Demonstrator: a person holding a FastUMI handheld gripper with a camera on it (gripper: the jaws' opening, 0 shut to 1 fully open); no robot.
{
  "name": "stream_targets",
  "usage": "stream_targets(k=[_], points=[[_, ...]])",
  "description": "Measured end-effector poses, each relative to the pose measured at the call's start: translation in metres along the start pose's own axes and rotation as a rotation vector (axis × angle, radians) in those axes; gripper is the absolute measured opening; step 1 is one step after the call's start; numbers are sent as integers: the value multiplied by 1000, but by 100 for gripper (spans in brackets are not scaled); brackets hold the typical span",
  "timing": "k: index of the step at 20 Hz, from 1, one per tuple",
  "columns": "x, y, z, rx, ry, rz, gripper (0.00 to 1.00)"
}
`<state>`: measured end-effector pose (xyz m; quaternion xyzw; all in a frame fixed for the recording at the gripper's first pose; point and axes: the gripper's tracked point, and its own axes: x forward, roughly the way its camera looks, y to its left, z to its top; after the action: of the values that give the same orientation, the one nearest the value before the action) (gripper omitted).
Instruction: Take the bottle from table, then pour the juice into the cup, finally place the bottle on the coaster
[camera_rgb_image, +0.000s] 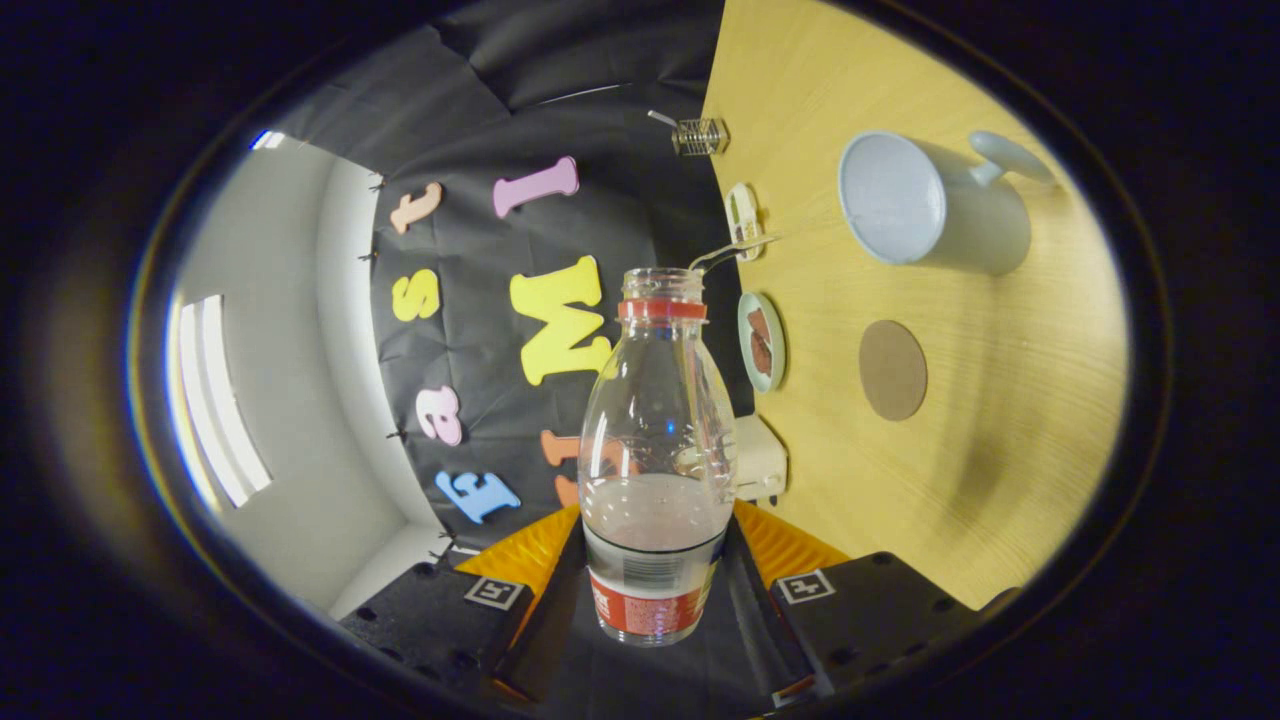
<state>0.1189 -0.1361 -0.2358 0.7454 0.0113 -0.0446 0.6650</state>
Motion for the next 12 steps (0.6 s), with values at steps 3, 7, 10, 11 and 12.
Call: stream_targets(k=[3, 7, 10, 11, 12], points=[[0, 4, 1, 10, -2, 12, 77], [3, 8, 4, 46, -5, 20, 77], [6, 6, 4, 49, 0, 12, 77], [6, 6, 4, 54, 0, 12, 77], [7, 7, 4, 59, -1, 9, 77]])
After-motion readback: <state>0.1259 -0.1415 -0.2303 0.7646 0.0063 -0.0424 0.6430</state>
